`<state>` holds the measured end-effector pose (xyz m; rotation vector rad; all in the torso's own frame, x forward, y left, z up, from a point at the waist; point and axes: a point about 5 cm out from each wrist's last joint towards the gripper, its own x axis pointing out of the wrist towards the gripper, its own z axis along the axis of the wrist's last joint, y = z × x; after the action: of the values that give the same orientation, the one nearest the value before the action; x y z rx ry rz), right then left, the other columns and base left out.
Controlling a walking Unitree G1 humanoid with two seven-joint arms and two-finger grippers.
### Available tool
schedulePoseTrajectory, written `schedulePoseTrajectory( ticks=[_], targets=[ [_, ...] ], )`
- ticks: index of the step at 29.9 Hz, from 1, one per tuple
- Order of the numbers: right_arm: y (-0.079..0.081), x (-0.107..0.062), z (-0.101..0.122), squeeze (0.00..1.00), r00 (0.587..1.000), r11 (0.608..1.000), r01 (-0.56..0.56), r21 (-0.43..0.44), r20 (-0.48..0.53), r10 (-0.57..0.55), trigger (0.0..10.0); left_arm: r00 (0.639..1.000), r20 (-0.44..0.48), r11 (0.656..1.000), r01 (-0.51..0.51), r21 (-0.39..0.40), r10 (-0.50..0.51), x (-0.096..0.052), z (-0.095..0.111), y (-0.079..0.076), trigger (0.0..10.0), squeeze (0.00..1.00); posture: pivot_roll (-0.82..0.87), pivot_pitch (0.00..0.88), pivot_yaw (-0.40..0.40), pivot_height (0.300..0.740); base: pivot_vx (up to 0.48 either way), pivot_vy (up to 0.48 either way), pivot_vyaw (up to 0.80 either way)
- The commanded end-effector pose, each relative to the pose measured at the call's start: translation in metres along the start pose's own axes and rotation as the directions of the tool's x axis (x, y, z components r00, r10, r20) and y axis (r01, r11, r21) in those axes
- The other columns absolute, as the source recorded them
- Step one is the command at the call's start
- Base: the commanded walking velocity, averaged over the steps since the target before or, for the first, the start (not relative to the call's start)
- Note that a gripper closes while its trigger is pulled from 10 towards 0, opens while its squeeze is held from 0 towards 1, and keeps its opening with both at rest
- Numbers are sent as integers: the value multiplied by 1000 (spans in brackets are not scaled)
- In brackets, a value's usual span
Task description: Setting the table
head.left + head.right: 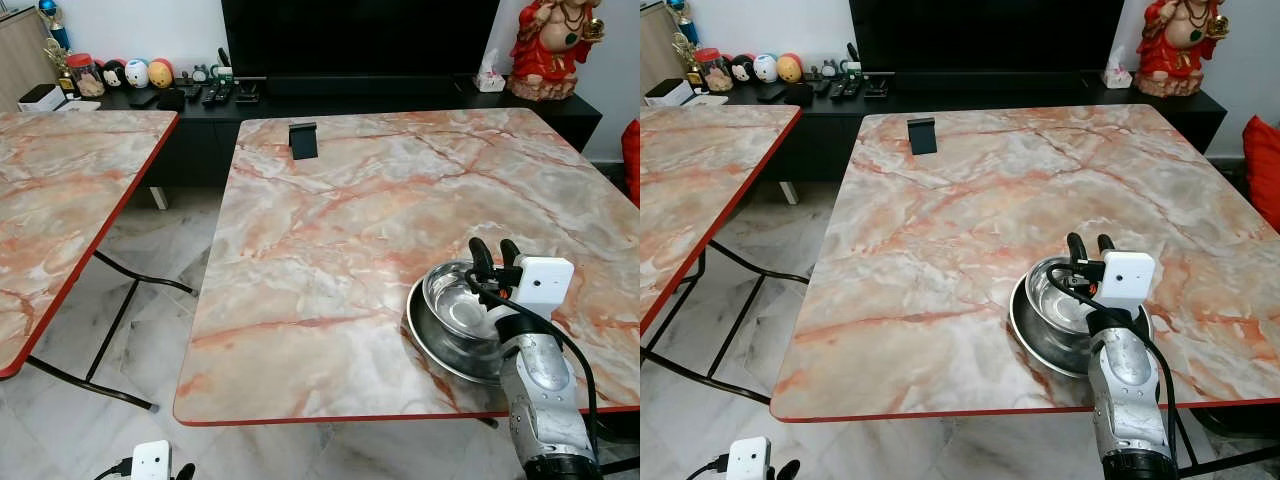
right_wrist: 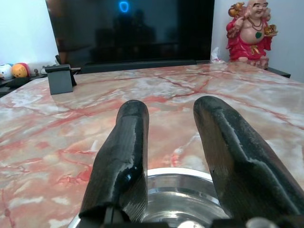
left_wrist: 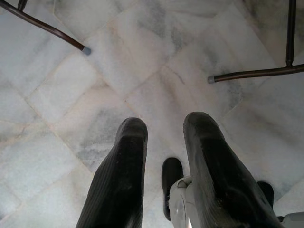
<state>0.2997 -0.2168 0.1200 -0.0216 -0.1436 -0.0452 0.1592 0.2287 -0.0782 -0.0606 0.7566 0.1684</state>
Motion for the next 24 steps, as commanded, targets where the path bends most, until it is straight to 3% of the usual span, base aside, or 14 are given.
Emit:
schedulePoseTrajectory(
  ticks=[1,16,20,24],
  targets=[
    [2,3,5,0,1000,1000,-4,10,16,4,10000,1000,-16,1000,-11,-28,11,0,-3,1,10000,0,-108,0,31,740,0,0,0],
    [7,4,6,0,999,999,-37,-28,21,38,10000,1000,-21,1000,-9,-28,9,0,-3,1,10000,0,-103,0,32,740,0,297,0],
    [7,4,6,0,999,999,-40,-26,20,40,10000,1000,-20,1000,-9,-29,8,0,-2,0,10000,0,-101,0,31,740,0,371,709],
    [7,4,5,0,999,999,-34,-4,20,34,10000,1000,-19,1000,-9,-30,8,0,-2,0,10000,0,-101,0,31,740,0,373,0]
  ],
)
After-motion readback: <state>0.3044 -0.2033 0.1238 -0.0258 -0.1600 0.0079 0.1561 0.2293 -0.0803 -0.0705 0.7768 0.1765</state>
